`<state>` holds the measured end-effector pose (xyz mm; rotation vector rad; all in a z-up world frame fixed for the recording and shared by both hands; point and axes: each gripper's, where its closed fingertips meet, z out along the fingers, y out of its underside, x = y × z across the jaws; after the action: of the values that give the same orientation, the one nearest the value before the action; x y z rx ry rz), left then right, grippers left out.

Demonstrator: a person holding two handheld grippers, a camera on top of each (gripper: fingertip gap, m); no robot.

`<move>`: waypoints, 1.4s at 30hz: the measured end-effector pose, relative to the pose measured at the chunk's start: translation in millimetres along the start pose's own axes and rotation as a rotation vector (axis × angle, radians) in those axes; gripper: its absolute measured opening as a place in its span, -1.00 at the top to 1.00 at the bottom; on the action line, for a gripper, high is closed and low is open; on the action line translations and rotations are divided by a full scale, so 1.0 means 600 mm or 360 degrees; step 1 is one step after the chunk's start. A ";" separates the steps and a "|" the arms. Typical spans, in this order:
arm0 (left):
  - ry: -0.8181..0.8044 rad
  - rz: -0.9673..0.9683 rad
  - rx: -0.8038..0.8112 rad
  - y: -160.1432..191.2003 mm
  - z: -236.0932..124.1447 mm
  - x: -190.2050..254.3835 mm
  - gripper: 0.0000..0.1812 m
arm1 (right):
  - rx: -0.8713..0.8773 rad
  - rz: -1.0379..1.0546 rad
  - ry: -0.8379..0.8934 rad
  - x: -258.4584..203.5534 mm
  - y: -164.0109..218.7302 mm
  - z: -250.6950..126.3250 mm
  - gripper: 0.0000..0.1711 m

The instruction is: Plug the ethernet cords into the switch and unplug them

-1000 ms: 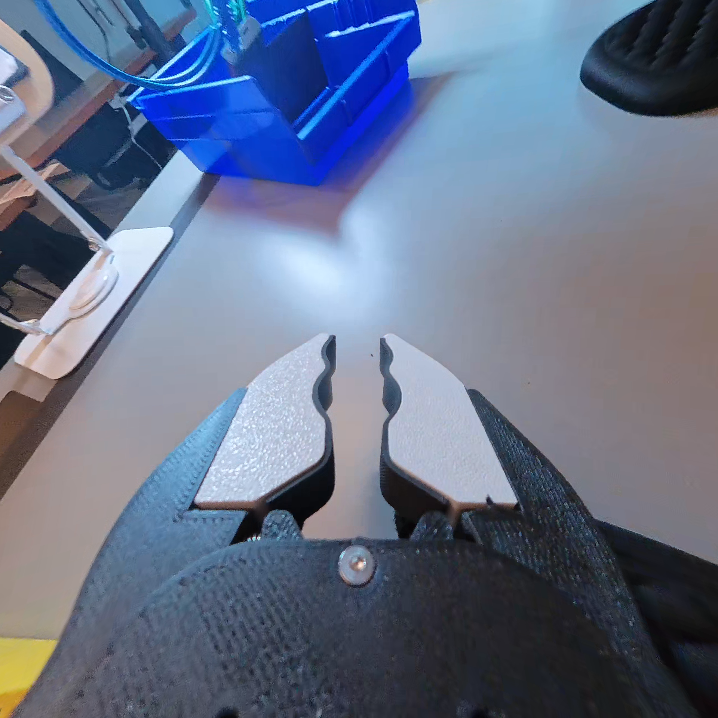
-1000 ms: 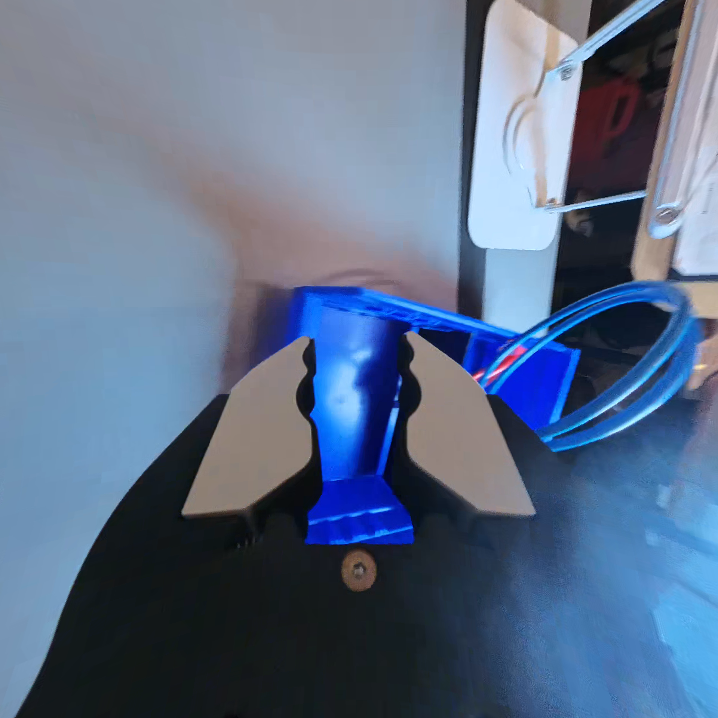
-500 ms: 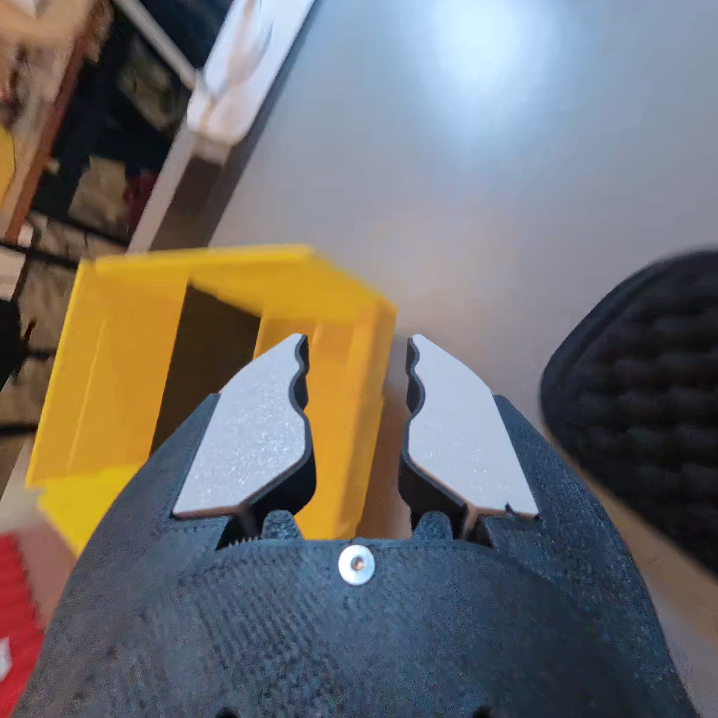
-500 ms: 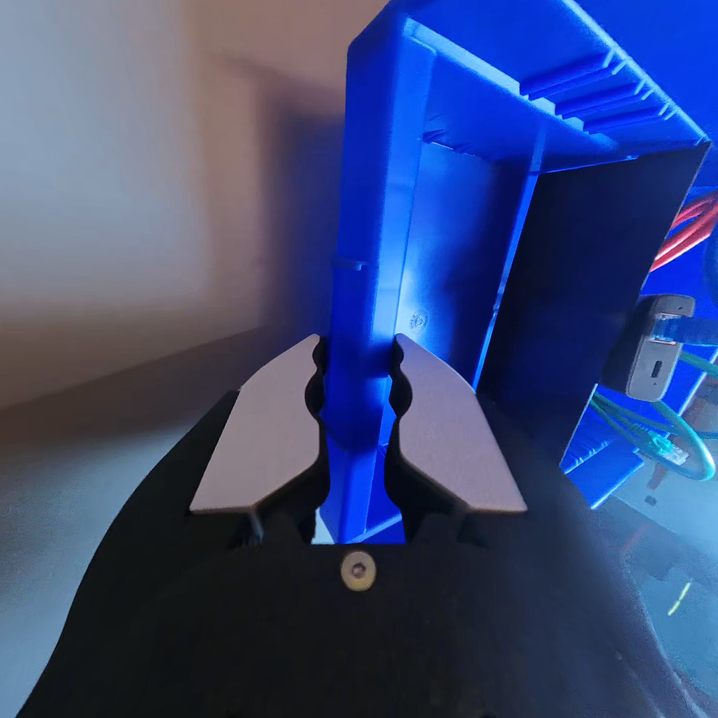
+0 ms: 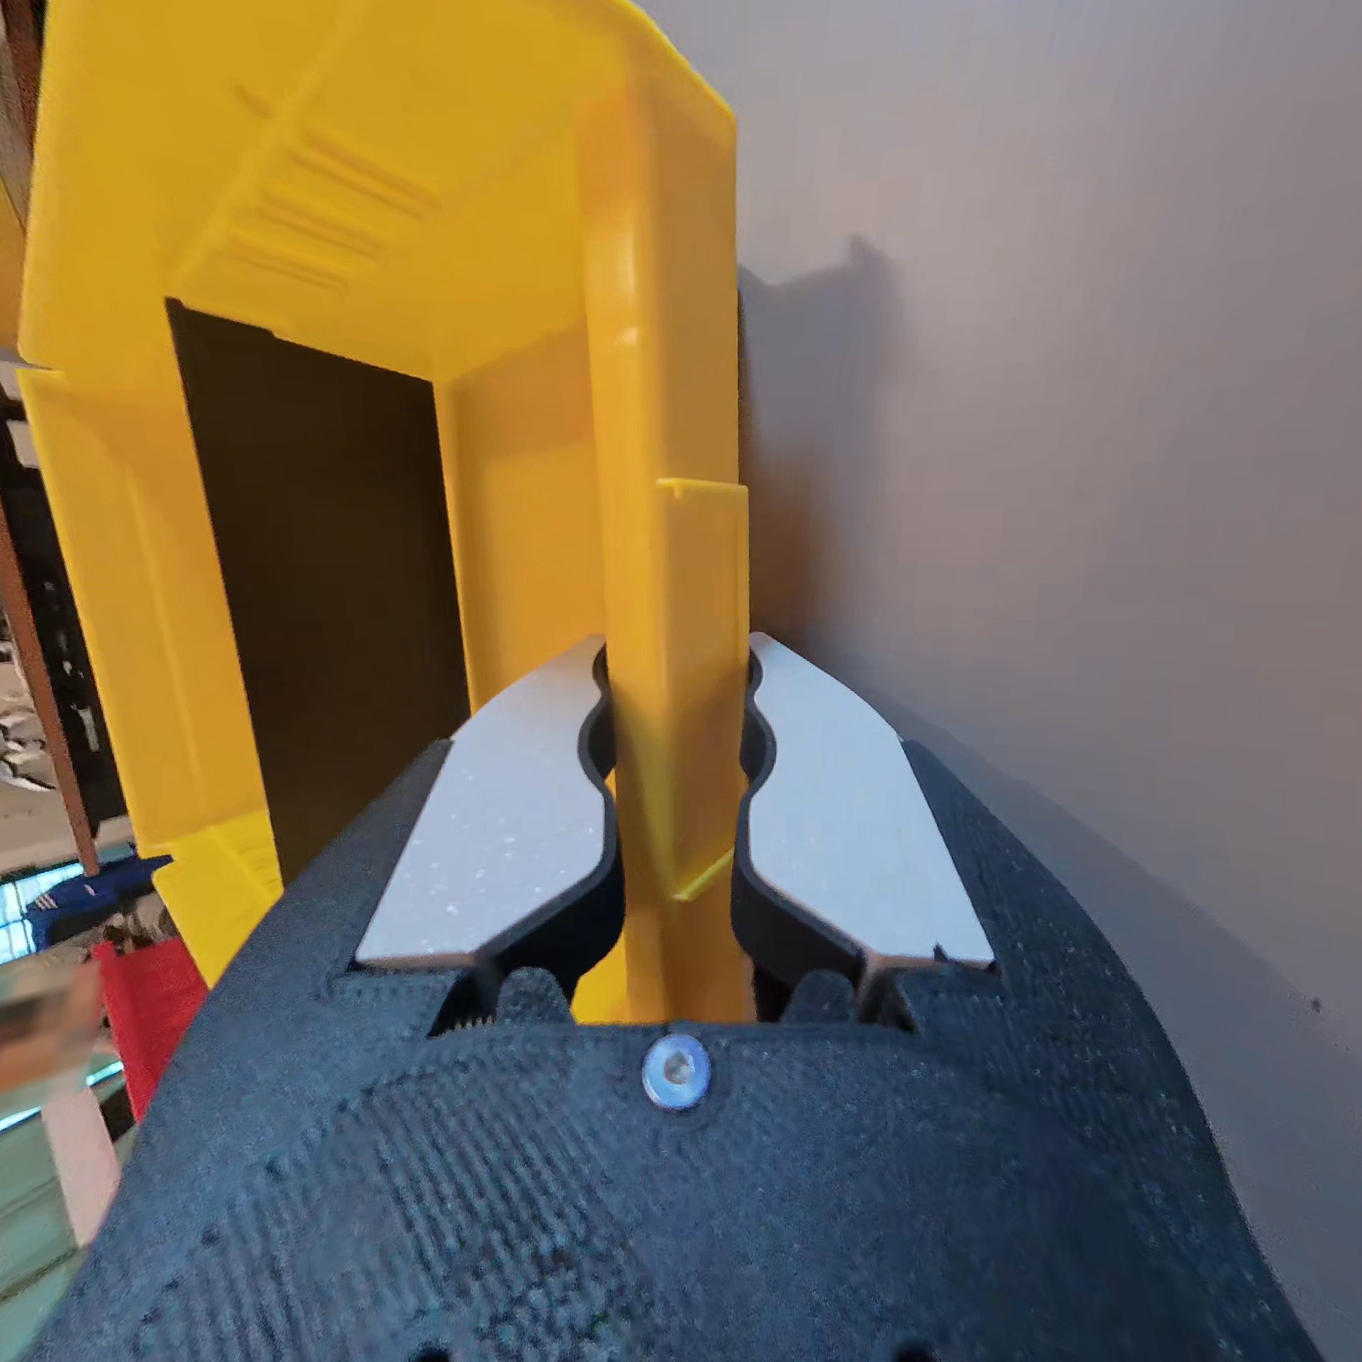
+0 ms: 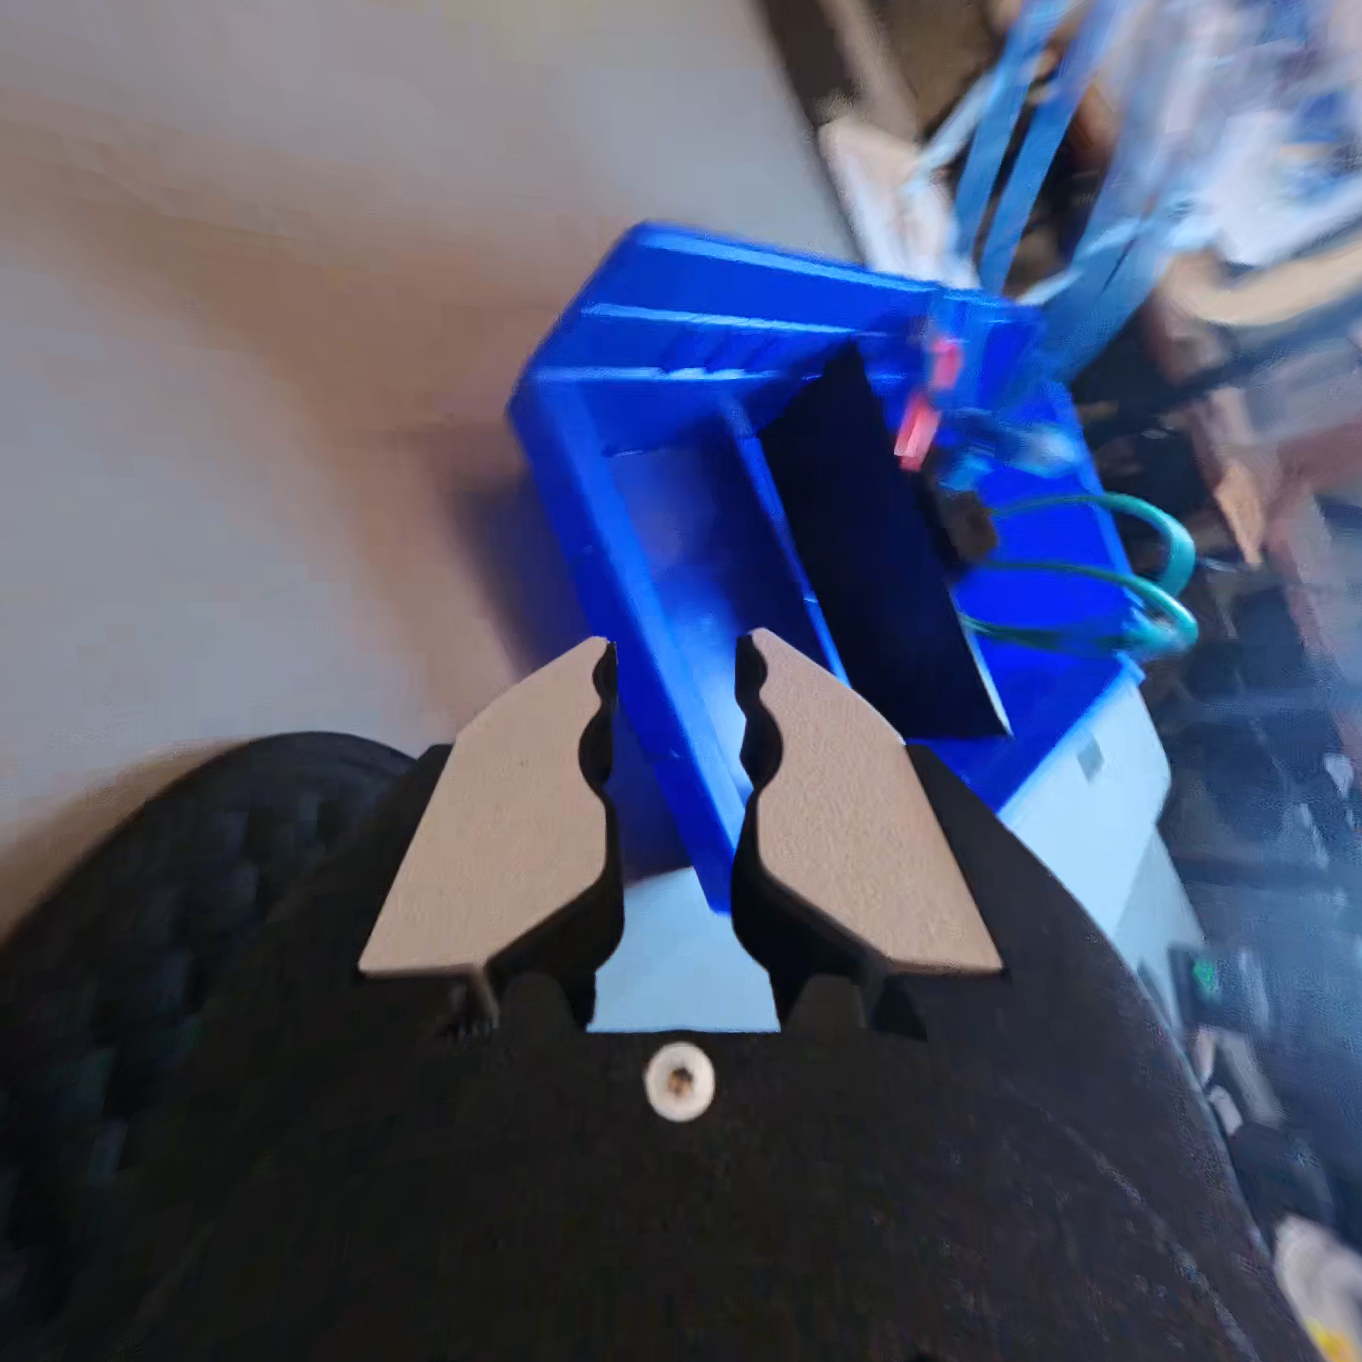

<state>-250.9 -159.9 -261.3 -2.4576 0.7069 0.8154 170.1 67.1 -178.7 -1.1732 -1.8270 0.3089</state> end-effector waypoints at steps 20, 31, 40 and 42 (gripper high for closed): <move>0.0863 -0.0574 0.1127 -0.501 -0.134 0.175 0.54 | 0.0010 0.1230 0.0226 0.106 0.154 0.053 0.67; 0.0642 -0.0817 0.1055 -0.581 -0.101 0.209 0.48 | -0.0024 0.0867 0.0590 0.052 0.089 -0.031 0.82; 0.0234 -0.0614 0.1287 -0.503 -0.334 0.229 0.70 | 0.0187 0.0728 0.0739 -0.068 -0.019 -0.193 0.82; 0.0123 -0.0589 0.1298 -0.466 -0.383 0.233 0.70 | 0.0278 0.0664 0.0737 -0.091 -0.061 -0.219 0.83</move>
<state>106.2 -118.8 -114.8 -1.7876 0.4562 0.2123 260.1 -29.3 -114.1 -1.3640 -1.1292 0.3860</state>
